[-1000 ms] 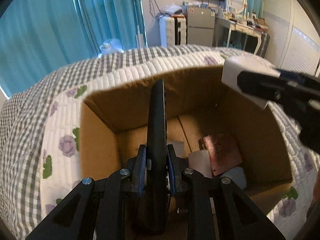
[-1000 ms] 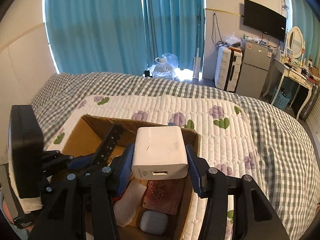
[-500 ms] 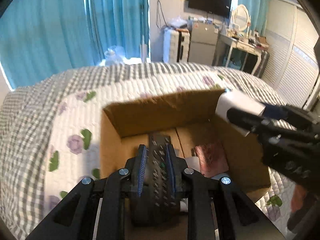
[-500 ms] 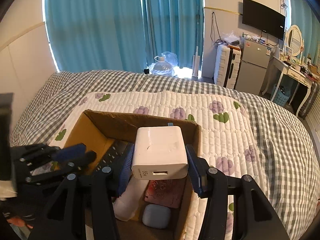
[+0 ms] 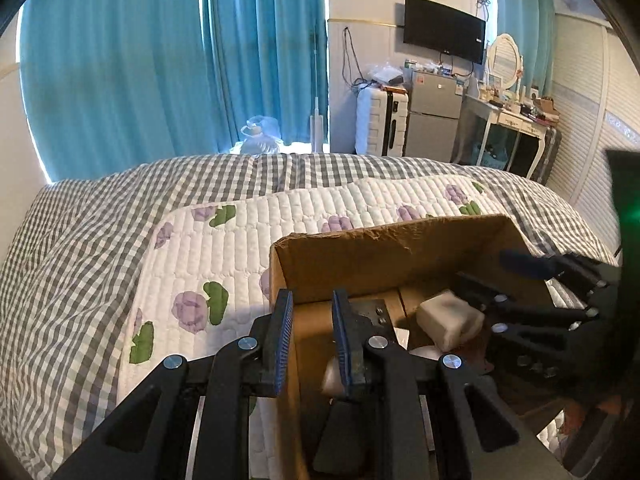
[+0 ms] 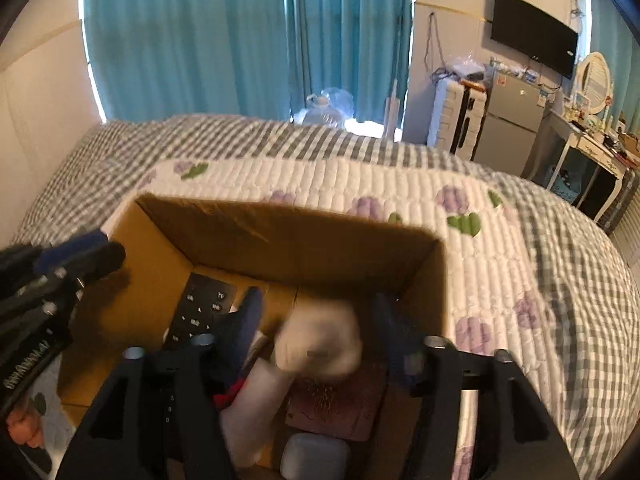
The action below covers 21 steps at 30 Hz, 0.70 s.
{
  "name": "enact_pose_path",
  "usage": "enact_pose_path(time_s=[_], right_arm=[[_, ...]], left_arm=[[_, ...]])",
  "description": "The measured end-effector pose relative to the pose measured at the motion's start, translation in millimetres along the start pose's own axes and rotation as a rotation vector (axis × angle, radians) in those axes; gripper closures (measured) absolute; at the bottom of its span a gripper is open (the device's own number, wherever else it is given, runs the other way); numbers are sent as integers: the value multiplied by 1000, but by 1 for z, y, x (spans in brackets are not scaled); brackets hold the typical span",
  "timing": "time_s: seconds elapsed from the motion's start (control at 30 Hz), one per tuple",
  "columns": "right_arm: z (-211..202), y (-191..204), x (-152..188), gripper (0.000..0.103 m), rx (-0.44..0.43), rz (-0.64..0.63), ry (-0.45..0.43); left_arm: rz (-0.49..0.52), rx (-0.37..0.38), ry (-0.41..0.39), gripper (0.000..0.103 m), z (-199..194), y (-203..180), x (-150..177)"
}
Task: Organize rigid objects
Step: 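Carry the charger and remote over the box and release both inside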
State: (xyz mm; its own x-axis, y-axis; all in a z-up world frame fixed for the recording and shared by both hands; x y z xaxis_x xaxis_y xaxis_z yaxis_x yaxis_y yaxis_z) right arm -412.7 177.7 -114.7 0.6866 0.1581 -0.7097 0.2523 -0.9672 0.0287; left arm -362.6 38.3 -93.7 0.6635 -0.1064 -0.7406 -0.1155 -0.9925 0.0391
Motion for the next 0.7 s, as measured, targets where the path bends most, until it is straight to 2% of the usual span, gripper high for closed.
enact_pose_path(time_s=[0.13, 0.23, 0.5, 0.7], right_arm=[[-26, -7, -10, 37, 1, 28, -32], [-59, -11, -17, 37, 24, 22, -56], [-182, -11, -44, 37, 75, 2, -186], [-282, 2, -50, 37, 105, -35, -307]], left_arm=[[6, -13, -5, 83, -14, -4, -4], [-4, -9, -37, 83, -42, -8, -14], [35, 0, -211, 83, -160, -22, -52], [47, 23, -327, 80, -242, -28, -58]])
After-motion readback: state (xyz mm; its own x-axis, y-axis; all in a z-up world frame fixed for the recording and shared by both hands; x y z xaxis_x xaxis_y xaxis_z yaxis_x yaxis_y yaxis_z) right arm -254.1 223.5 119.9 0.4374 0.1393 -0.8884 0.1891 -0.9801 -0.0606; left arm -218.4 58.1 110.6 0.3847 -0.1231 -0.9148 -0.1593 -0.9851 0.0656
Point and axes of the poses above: each gripper's, at about its wrist camera, not at the fingertips, and z roughly the way its jaws point, y to its left, x to its underside, the point moved 7 cm from there along z, roughly the way its jaws point, and after that the axes turned 1 degree about z, right-handed, at the moved point
